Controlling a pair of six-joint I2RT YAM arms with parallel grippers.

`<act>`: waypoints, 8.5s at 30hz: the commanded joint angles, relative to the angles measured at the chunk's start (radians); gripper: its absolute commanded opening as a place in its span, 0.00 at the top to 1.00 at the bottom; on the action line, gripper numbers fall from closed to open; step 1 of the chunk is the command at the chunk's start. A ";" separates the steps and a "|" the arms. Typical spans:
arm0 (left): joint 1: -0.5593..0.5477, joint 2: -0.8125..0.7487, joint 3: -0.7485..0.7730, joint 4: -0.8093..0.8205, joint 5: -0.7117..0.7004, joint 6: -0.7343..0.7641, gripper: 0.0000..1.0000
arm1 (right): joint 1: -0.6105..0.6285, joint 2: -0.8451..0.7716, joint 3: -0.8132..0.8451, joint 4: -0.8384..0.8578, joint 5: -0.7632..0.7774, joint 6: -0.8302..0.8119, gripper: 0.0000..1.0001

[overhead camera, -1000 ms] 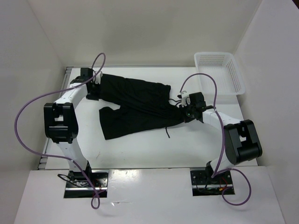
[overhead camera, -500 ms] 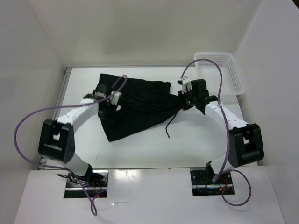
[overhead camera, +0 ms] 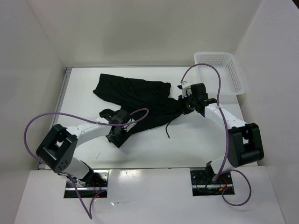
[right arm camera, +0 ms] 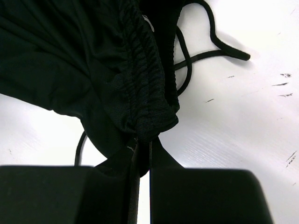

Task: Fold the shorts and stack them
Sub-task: Flatten the shorts out, then fold the shorts

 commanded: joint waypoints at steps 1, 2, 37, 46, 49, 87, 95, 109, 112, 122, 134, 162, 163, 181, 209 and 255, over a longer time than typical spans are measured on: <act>0.006 0.036 0.008 0.118 -0.121 0.001 0.24 | 0.001 -0.038 -0.019 0.010 0.008 -0.003 1.00; 0.006 0.045 0.008 0.137 -0.135 0.001 0.24 | 0.001 -0.038 -0.028 0.010 0.008 -0.003 1.00; 0.436 -0.152 0.635 -0.038 -0.164 0.001 1.00 | 0.001 -0.140 0.347 -0.187 -0.083 -0.101 1.00; 0.325 -0.470 0.399 -0.361 -0.097 0.001 1.00 | 0.001 -0.271 0.227 -0.658 -0.192 -0.446 1.00; 0.289 -0.494 0.409 -0.570 -0.003 0.001 1.00 | 0.001 -0.271 0.227 -0.819 -0.183 -0.555 1.00; 0.525 0.412 1.660 0.066 -0.239 0.001 1.00 | 0.035 0.514 1.498 -0.177 0.282 -0.020 1.00; 0.405 0.023 0.821 0.292 -0.254 0.001 1.00 | 0.035 0.291 1.039 -0.189 0.221 -0.140 1.00; 0.088 -0.253 -0.001 -0.058 -0.238 0.001 0.98 | 0.156 -0.090 0.023 -0.259 0.262 -0.568 1.00; 0.032 -0.254 -0.027 -0.107 -0.195 0.001 0.98 | 0.156 -0.113 -0.027 -0.310 0.262 -0.618 1.00; -0.028 -0.254 -0.004 -0.283 -0.057 0.001 0.88 | 0.156 -0.161 -0.091 -0.454 0.271 -0.750 1.00; 0.059 -0.409 0.073 -0.118 -0.162 0.001 0.57 | 0.156 -0.266 0.007 -0.438 0.267 -0.660 0.11; 0.290 0.294 0.185 0.258 -0.046 0.001 0.48 | 0.233 -0.023 -0.180 -0.193 0.182 -0.612 0.85; 0.290 0.294 0.185 0.258 -0.046 0.001 0.48 | 0.233 -0.009 -0.194 -0.210 0.196 -0.626 0.85; 0.308 0.349 0.654 0.207 0.040 0.001 0.29 | 0.367 -0.026 -0.105 -0.514 0.175 -0.741 0.85; 0.290 1.460 2.331 -0.199 0.106 0.001 0.34 | -0.050 0.585 0.636 0.106 0.210 -0.011 0.51; 0.119 0.766 1.464 -0.519 -0.156 0.001 0.77 | 0.229 0.091 0.122 0.007 0.288 -0.562 1.00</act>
